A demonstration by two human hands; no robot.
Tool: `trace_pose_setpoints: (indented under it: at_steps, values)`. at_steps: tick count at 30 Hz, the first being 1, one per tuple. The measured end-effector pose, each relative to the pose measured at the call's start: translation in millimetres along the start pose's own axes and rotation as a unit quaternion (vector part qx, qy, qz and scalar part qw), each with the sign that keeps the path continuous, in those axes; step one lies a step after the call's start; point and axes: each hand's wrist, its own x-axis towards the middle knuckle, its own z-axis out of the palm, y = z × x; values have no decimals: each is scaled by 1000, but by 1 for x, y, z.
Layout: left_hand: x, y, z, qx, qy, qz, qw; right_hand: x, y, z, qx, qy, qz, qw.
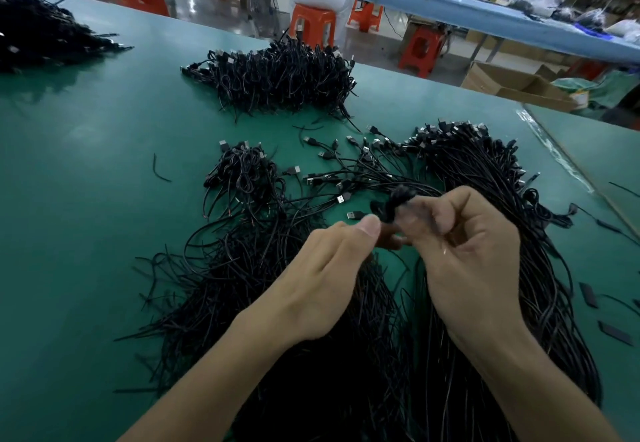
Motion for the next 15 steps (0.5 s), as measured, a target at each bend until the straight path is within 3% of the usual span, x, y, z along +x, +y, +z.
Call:
trace_pose_setpoints:
  at_steps: [4, 8, 11, 15]
  values:
    - [4, -1, -6, -86, 8, -48, 995, -6, -1, 3, 43, -59, 20, 997]
    - [7, -1, -7, -123, 26, 21, 992, -9, 4, 4, 10, -122, 25, 992]
    - [10, -3, -7, -83, 52, 36, 994, -10, 9, 4, 16, -151, 58, 987]
    - [9, -5, -10, -46, 25, 46, 998, -6, 14, 0, 37, -129, 117, 984]
